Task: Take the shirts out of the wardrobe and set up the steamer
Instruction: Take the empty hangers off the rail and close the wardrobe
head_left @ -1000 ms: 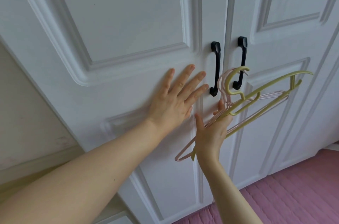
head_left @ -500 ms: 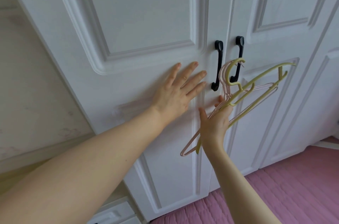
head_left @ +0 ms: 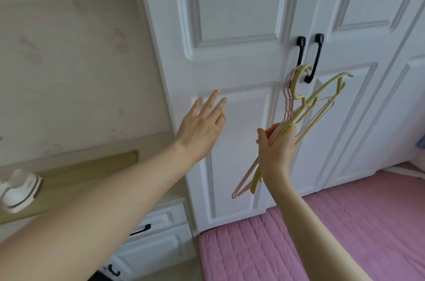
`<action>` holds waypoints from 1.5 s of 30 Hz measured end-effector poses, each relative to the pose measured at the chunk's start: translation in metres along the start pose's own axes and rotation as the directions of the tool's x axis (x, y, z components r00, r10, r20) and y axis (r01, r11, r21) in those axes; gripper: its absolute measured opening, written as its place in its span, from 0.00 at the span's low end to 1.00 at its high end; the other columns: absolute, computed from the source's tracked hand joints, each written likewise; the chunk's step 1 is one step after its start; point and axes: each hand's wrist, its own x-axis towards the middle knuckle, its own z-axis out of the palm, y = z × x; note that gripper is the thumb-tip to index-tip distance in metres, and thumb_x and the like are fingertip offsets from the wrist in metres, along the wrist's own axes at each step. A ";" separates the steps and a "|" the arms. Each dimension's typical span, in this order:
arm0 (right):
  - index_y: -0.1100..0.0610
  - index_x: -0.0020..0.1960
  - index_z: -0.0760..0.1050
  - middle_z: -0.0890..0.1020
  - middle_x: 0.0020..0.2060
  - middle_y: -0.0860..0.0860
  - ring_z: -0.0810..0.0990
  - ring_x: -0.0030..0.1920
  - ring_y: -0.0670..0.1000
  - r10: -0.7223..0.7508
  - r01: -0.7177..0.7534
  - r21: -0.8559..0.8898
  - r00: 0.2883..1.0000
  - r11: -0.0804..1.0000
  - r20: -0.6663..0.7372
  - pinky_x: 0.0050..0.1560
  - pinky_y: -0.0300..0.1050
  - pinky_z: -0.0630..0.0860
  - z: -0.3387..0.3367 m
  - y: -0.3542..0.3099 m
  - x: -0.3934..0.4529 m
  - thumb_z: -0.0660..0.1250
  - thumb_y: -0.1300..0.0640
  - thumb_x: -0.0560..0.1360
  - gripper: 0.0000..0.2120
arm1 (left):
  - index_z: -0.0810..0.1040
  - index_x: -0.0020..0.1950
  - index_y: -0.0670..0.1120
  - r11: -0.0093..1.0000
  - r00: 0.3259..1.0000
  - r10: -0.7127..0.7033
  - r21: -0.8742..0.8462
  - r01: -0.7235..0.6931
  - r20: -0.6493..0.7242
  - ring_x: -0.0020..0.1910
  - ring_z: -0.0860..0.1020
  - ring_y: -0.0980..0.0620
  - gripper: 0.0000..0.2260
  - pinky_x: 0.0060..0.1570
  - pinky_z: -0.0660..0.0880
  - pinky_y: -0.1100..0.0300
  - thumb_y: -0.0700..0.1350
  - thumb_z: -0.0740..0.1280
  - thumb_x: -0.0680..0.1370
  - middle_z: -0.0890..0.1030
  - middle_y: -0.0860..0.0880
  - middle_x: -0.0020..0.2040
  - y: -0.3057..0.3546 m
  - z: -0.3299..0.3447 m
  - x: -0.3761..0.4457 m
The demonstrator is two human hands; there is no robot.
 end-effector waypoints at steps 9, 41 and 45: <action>0.60 0.48 0.69 0.77 0.32 0.55 0.77 0.27 0.48 0.056 -0.066 0.036 0.972 0.997 0.226 0.32 0.43 0.78 0.014 -0.042 -0.149 0.63 0.56 0.80 0.07 | 0.76 0.59 0.38 0.952 0.993 -0.117 -0.284 0.114 0.006 0.77 0.53 0.37 0.18 0.73 0.53 0.40 0.29 0.61 0.71 0.64 0.38 0.74 0.002 -0.021 -0.159; 0.57 0.44 0.71 0.59 0.27 0.48 0.59 0.20 0.42 0.356 -0.915 -0.114 0.034 0.386 0.934 0.14 0.30 0.56 0.125 -0.038 -0.357 0.61 0.53 0.78 0.08 | 0.70 0.55 0.47 -0.981 0.215 -0.189 -0.192 -0.009 0.958 0.30 0.74 0.48 0.05 0.31 0.75 0.57 0.41 0.63 0.80 0.81 0.43 0.45 -0.073 0.011 -0.428; 0.57 0.45 0.70 0.64 0.28 0.50 0.61 0.21 0.44 0.397 -0.884 -0.251 -0.083 0.394 0.914 0.14 0.33 0.59 0.152 -0.017 -0.327 0.60 0.55 0.77 0.06 | 0.69 0.57 0.50 -0.966 0.150 -0.256 -0.259 0.001 0.955 0.23 0.64 0.53 0.05 0.25 0.64 0.62 0.42 0.58 0.82 0.74 0.46 0.38 -0.085 0.042 -0.406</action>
